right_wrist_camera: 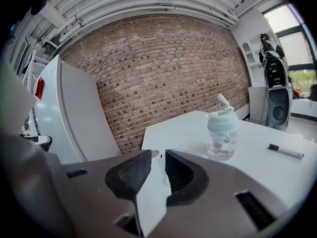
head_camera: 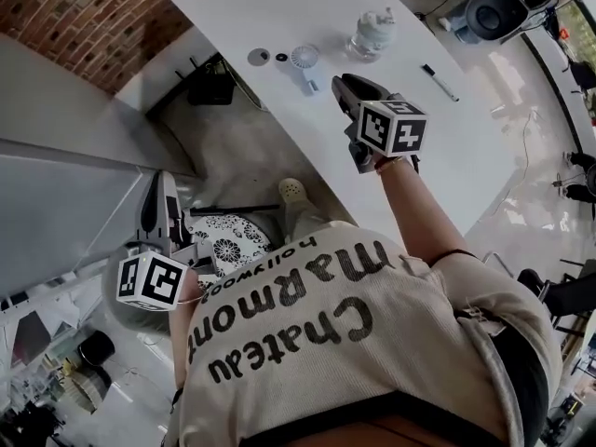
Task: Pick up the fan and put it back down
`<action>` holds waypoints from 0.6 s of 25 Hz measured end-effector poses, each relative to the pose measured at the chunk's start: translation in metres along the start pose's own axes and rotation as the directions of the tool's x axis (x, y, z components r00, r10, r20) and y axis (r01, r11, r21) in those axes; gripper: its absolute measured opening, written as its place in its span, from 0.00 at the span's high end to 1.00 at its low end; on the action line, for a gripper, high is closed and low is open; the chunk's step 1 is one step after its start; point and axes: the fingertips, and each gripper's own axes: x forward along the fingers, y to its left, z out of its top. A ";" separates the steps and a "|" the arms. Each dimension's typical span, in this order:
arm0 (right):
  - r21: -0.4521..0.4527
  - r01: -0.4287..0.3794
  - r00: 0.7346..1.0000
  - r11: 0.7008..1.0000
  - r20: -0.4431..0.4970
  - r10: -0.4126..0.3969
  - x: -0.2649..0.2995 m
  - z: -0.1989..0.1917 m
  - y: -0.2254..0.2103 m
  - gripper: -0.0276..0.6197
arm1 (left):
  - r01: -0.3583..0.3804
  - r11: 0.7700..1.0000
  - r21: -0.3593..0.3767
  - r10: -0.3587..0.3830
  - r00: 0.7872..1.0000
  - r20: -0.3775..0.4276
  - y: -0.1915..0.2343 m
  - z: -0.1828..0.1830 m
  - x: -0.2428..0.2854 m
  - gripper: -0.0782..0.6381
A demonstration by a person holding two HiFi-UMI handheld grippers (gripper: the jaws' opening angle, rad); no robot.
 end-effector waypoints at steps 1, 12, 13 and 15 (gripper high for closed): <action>-0.003 0.003 1.000 1.000 -0.004 -0.003 0.008 0.002 -0.003 0.81 | -0.011 1.000 -0.002 0.011 1.000 0.000 0.005 0.002 0.002 0.89; 0.075 0.008 0.997 0.997 -0.078 -0.002 0.089 -0.008 -0.040 0.67 | -0.151 0.987 -0.058 0.150 0.988 -0.030 0.054 0.002 0.015 0.89; 0.079 0.016 0.996 0.997 -0.089 -0.009 0.094 -0.013 -0.043 0.65 | -0.154 0.987 -0.054 0.152 0.988 -0.039 0.056 -0.001 0.017 0.89; 0.089 0.022 0.993 0.996 -0.114 -0.012 0.103 -0.022 -0.045 0.63 | -0.161 0.986 -0.050 0.158 0.986 -0.052 0.060 -0.004 0.019 0.89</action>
